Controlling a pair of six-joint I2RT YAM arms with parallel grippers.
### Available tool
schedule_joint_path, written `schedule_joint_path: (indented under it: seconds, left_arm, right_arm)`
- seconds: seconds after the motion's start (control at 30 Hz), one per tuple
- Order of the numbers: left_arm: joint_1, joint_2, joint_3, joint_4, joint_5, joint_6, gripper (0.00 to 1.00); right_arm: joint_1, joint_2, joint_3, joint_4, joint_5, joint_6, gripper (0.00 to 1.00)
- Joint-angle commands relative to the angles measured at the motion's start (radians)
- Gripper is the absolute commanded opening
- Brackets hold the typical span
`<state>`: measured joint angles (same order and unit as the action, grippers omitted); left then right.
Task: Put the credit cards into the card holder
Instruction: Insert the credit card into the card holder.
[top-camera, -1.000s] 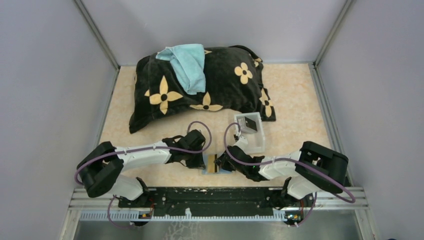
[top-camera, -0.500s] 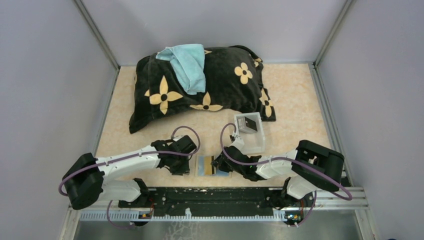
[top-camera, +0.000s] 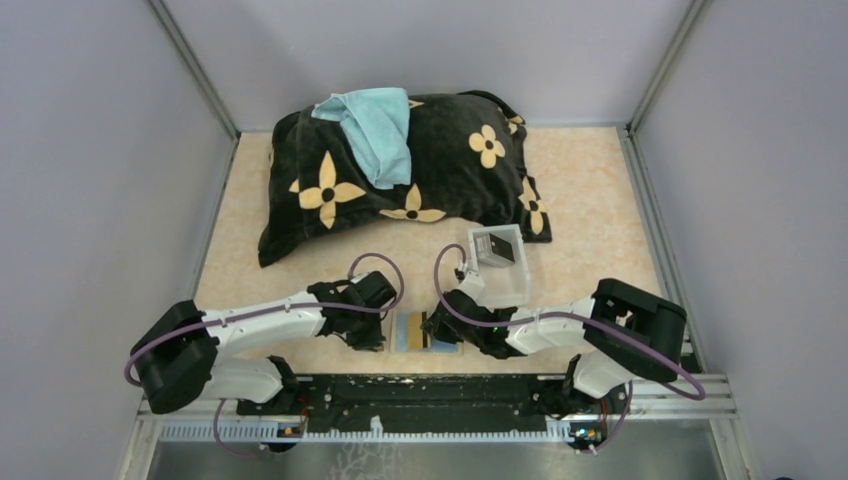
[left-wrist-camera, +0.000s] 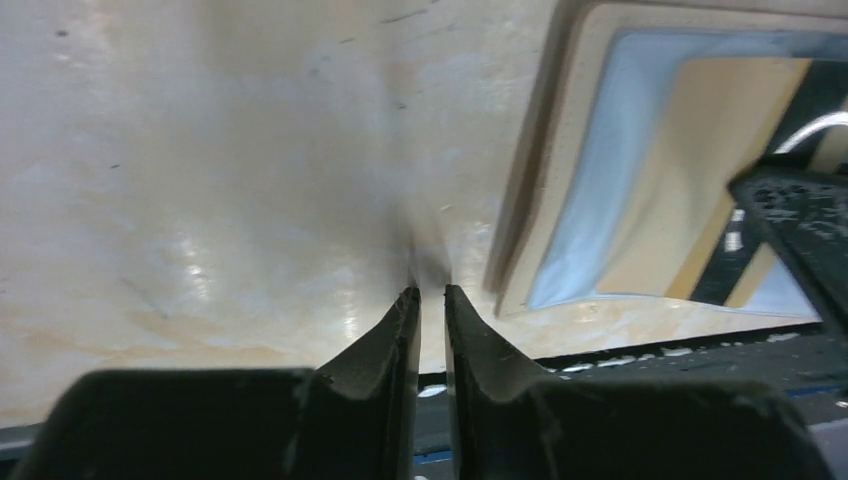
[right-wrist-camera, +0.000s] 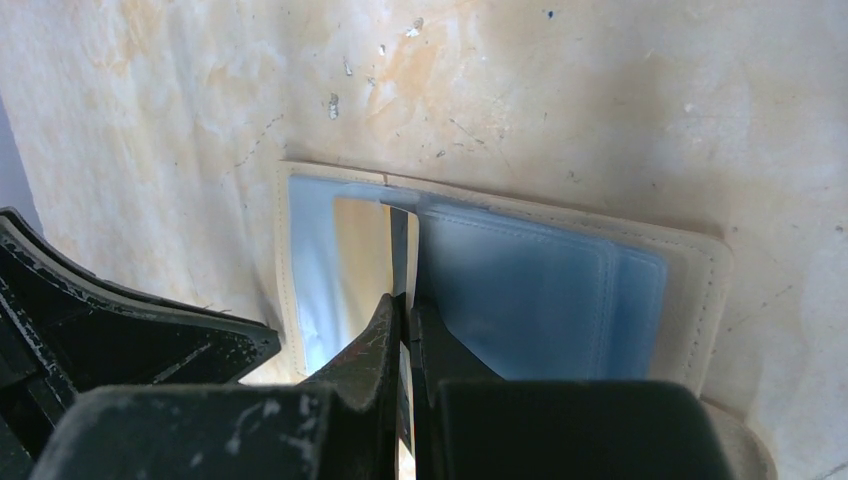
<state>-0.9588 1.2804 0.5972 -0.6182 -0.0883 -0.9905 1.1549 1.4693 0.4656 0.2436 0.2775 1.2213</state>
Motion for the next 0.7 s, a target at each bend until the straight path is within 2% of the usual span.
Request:
schedule_joint_path:
  seconds: [0.0,0.07,0.13,0.2,0.3,0.67]
  left_arm:
    - [-0.006,0.086,-0.053,0.103,-0.008,0.021,0.2]
    - [-0.01,0.109,-0.051,0.126,0.002,0.028,0.18]
    - [-0.016,0.128,-0.047,0.14,0.003,0.031,0.16]
    - [-0.023,0.139,-0.046,0.149,0.004,0.032,0.14]
    - [-0.031,0.134,-0.057,0.162,0.004,0.027,0.12]
    - [-0.038,0.069,-0.144,0.216,0.007,0.001,0.09]
  right_arm:
    - [0.04,0.072,0.016,-0.288,0.004,-0.051,0.0]
    - [0.054,0.084,0.046,-0.337,0.017,-0.051,0.01]
    - [0.068,0.103,0.084,-0.387,0.029,-0.052,0.08]
    - [0.08,0.114,0.112,-0.435,0.046,-0.052,0.24]
    - [0.09,0.116,0.145,-0.497,0.066,-0.05,0.41]
    - [0.105,0.064,0.197,-0.666,0.111,-0.031,0.53]
